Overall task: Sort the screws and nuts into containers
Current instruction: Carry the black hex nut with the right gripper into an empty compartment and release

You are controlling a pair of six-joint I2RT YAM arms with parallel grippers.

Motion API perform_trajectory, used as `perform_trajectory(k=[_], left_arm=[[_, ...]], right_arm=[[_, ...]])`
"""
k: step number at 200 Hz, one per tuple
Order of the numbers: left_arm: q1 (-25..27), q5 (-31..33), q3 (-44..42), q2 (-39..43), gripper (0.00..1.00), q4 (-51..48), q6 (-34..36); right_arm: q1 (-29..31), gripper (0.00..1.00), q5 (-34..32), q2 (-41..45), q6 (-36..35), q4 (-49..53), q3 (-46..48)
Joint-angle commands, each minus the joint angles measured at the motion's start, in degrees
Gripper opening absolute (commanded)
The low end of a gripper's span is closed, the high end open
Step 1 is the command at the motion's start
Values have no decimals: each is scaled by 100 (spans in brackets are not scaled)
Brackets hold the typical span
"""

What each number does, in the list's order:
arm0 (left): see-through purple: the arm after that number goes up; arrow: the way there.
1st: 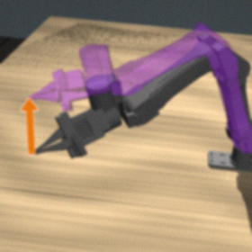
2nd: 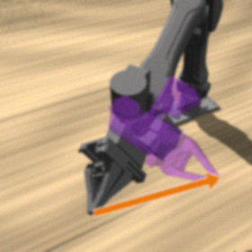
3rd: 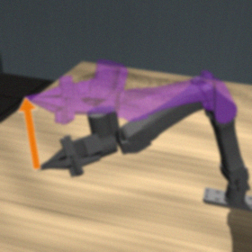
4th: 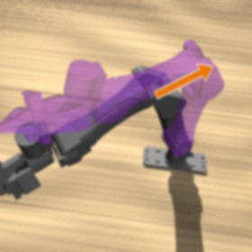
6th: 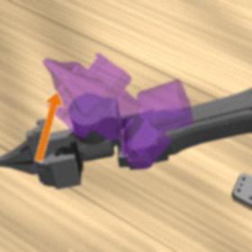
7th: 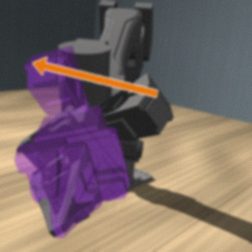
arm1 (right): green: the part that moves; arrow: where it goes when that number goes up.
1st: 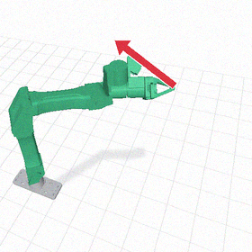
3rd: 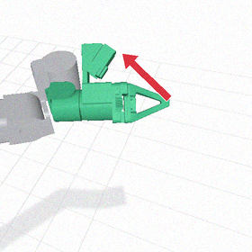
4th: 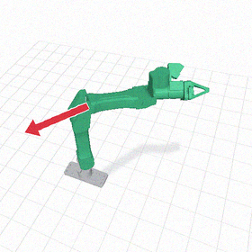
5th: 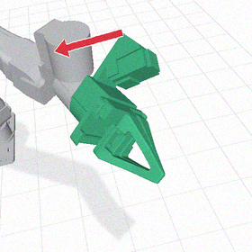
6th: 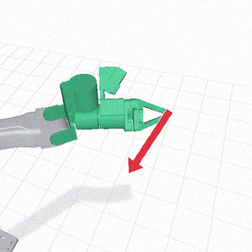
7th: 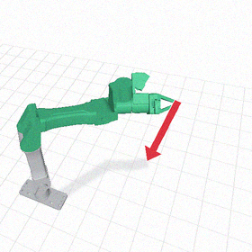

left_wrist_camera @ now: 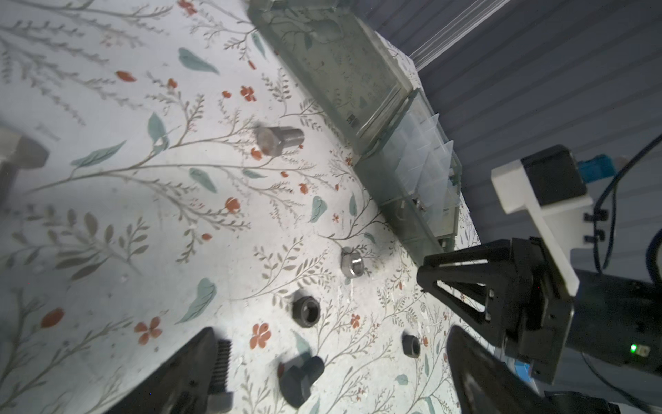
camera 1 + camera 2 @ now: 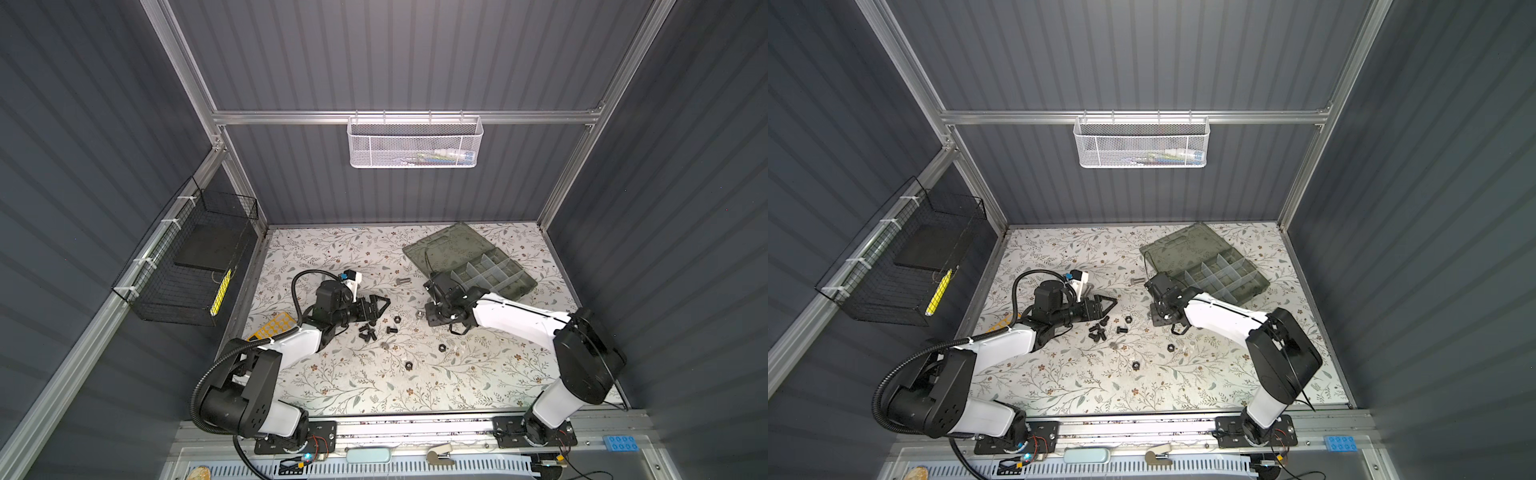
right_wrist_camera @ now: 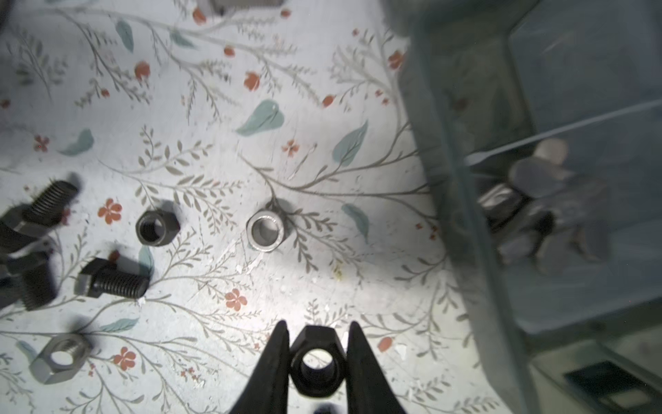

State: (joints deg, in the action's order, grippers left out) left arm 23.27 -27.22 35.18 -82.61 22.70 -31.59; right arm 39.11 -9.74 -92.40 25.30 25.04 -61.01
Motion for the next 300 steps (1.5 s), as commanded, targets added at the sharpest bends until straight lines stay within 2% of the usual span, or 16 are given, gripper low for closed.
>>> perform_trajectory(k=[1,52,76,98,222,300], left_arm=[[220,262,456,29,100,-209,186],[676,299,1434,-846,100,-126,304],[696,167,1443,-1155,100,57,323],[697,82,1182,-1179,100,383,303],[692,77,1053,-1117,100,351,373],[697,32,1061,-1135,100,380,353]], right_arm=[[-440,20,-9,266,-273,263,-155],[-1746,20,103,534,-591,274,-340],[-2307,20,420,357,-579,226,-457],[-2567,20,618,113,-594,140,-545],[-2927,21,780,-990,-599,-49,-804],[-2927,24,771,-1210,-613,-86,-754]])
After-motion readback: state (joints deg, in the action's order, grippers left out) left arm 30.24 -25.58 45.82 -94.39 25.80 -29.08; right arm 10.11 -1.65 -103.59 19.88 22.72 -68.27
